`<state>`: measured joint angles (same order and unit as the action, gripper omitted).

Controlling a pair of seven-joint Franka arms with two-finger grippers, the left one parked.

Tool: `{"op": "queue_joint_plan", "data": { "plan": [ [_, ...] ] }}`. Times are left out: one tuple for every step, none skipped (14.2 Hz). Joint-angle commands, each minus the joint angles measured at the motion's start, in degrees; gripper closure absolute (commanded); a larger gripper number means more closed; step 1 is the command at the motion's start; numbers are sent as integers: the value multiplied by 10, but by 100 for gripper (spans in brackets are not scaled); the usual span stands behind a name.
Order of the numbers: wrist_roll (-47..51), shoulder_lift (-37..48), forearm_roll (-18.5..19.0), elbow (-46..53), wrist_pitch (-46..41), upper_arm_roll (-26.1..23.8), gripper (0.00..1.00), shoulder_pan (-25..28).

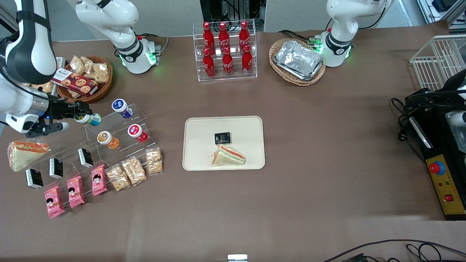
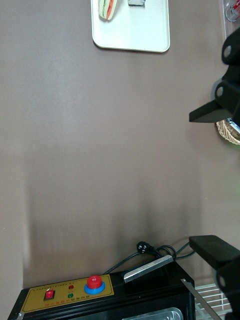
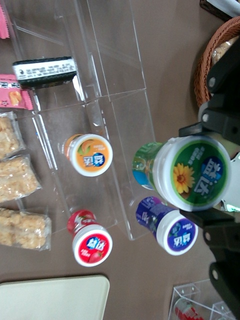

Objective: Place green gum on tray
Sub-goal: 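Lower the held bottle onto the rack step beside the blue bottle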

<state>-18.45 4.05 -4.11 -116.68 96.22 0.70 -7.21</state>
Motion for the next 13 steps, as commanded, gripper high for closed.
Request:
{"op": "queue_joint_plan", "data": {
  "plan": [
    [-17,46,22,-75,45,-4,70,-9],
    [-17,53,23,-92,61,-4,69,-9],
    [-17,52,23,-100,73,-4,69,-9],
    [-18,48,23,-102,82,-4,69,-11],
    [-22,45,24,-108,94,-4,69,-19],
    [-25,43,27,-114,108,-4,69,-19],
    [-26,40,39,-118,122,-4,69,-19],
    [-26,36,47,-122,131,-4,69,-20],
    [-26,34,51,-123,137,-4,69,-20],
    [-26,29,51,-122,143,-4,69,-20],
    [-26,25,51,-122,151,-4,69,-20],
    [-26,22,51,-122,156,-4,69,-20],
    [-26,18,51,-123,157,-4,69,-20]
  ]
}}
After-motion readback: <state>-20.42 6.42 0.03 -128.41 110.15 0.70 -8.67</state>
